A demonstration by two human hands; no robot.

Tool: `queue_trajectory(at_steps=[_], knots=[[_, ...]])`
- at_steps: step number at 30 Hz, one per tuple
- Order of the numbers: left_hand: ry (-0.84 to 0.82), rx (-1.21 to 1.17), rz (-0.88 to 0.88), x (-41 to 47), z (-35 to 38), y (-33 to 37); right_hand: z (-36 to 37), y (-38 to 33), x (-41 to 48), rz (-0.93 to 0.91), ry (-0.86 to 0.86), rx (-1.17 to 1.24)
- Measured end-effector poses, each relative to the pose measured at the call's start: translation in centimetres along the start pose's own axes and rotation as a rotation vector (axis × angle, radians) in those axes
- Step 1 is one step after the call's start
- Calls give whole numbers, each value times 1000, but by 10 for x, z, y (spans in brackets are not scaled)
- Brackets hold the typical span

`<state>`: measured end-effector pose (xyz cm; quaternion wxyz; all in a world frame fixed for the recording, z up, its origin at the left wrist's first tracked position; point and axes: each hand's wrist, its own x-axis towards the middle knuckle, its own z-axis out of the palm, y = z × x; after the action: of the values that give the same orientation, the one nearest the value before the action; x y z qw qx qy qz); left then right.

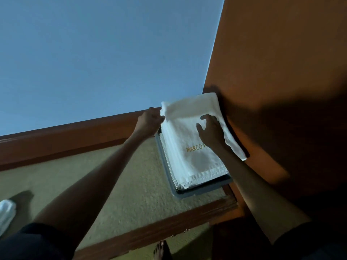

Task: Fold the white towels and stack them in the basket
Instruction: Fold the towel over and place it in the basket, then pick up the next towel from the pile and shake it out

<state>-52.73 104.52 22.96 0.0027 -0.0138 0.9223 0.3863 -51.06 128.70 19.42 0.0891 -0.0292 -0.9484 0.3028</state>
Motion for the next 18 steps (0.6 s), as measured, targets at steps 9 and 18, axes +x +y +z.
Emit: queue_trajectory(at_steps=[9,18], knots=[[189,131,10,-147,-160,-94,69,-228,-39,-386,-279,250],[366,238,-219,-277,-310,-237,189,-421,-138,-592,-511,268]])
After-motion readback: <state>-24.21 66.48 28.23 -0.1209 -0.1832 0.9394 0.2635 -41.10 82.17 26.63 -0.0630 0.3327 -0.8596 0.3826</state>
